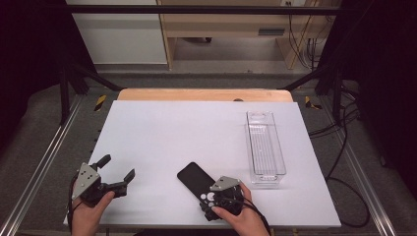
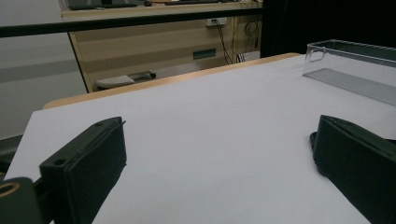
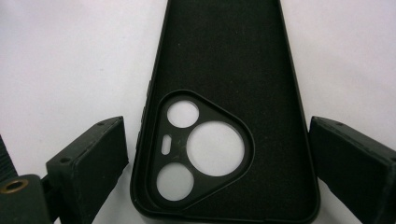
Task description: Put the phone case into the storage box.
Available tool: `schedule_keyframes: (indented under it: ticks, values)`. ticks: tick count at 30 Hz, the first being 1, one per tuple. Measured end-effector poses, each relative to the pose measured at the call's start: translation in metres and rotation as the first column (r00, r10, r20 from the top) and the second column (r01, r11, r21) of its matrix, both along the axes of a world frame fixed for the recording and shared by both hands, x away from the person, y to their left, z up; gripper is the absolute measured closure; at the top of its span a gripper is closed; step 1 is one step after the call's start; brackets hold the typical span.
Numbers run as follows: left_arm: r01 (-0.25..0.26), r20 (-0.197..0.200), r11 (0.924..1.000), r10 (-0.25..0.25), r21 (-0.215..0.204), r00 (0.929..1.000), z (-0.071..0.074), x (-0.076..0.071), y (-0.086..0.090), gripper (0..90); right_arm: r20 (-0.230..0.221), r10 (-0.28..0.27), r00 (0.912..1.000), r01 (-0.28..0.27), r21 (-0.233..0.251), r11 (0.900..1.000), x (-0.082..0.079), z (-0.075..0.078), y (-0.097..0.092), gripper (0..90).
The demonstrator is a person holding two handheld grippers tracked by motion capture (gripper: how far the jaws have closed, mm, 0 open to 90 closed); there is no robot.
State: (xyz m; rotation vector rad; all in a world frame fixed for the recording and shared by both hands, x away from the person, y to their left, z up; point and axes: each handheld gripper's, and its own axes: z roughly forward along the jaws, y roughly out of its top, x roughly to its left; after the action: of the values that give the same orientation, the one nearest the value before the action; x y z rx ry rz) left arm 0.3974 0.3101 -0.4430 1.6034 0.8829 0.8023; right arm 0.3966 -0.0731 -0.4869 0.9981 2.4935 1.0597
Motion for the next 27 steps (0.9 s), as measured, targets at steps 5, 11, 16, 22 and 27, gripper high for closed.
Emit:
schedule_keyframes:
  ticks: [5, 11, 16, 22, 27]
  values:
    - [0.001, 0.0, 1.0, -0.001, 0.001, 1.0, 0.0, 0.0, -0.0003, 2.7, 0.001, 0.003, 1.0, -0.003, -0.007, 1.0, 0.0004, -0.0006, 0.0003, 6.5]
    - [0.002, 0.0, 1.0, -0.002, 0.002, 1.0, -0.0001, 0.0001, -0.0005, 2.7, 0.013, 0.009, 0.9999, -0.009, -0.022, 0.9997, -0.0002, -0.0013, 0.0007, 7.6]
    - [0.004, -0.002, 1.0, -0.004, 0.005, 1.0, -0.0003, 0.0002, -0.0011, 2.8, 0.015, 0.017, 0.9997, -0.017, -0.02, 0.9996, 0.0005, -0.0008, -0.0024, 11.1]
    - [0.006, -0.003, 1.0, -0.006, 0.007, 1.0, -0.0005, 0.0002, -0.0016, 2.8, 0.015, 0.013, 0.9998, -0.013, -0.03, 0.9995, 0.0003, -0.0001, -0.0019, 12.0]
    - [0.008, 0.001, 0.9999, -0.008, 0.015, 1.0, -0.0005, 0.0, -0.0023, 3.1, -0.009, 0.007, 0.9999, -0.008, -0.046, 0.9989, 0.0021, 0.0031, -0.0002, 13.4]
